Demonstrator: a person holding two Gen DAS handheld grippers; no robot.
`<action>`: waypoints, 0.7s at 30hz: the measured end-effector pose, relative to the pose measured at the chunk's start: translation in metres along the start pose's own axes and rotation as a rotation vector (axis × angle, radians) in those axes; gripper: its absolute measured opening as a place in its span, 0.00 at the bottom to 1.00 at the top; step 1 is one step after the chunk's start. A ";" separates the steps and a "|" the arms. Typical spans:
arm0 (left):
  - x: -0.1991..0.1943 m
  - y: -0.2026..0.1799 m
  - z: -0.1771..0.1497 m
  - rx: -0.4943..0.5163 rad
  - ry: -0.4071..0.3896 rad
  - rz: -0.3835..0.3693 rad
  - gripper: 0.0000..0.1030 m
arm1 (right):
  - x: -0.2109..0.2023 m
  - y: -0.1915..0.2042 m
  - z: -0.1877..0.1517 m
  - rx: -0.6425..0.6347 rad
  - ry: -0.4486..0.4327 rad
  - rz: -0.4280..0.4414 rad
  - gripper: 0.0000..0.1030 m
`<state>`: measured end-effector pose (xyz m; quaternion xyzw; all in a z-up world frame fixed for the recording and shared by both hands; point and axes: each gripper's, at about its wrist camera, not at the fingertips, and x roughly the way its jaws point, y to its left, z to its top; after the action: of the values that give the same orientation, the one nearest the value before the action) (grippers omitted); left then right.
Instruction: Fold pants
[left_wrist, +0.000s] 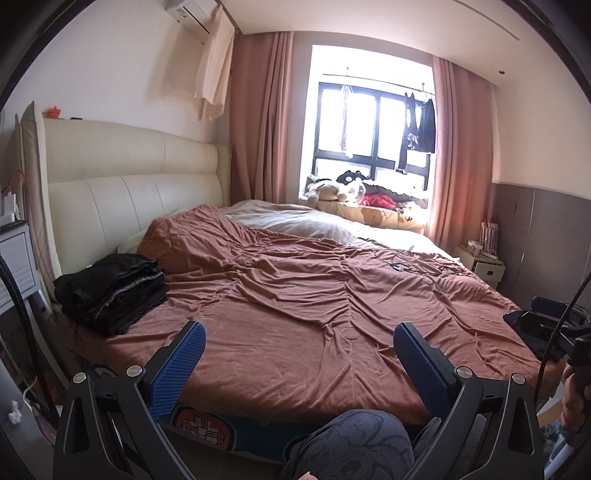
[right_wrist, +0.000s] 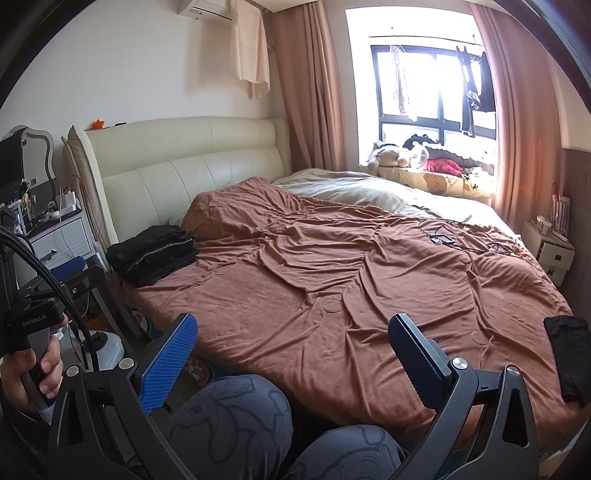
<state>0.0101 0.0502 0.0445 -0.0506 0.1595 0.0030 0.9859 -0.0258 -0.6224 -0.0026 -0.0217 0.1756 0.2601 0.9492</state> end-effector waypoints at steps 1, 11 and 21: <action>0.002 0.000 -0.003 -0.001 0.003 0.009 1.00 | 0.003 -0.002 -0.002 0.007 0.002 -0.001 1.00; 0.030 0.012 -0.032 -0.021 0.065 0.052 1.00 | 0.032 -0.019 -0.021 0.049 0.048 -0.015 1.00; 0.046 0.022 -0.044 -0.046 0.105 0.073 1.00 | 0.047 -0.018 -0.020 0.060 0.068 0.002 1.00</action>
<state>0.0389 0.0672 -0.0141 -0.0677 0.2127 0.0400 0.9740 0.0145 -0.6176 -0.0389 -0.0016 0.2154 0.2547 0.9427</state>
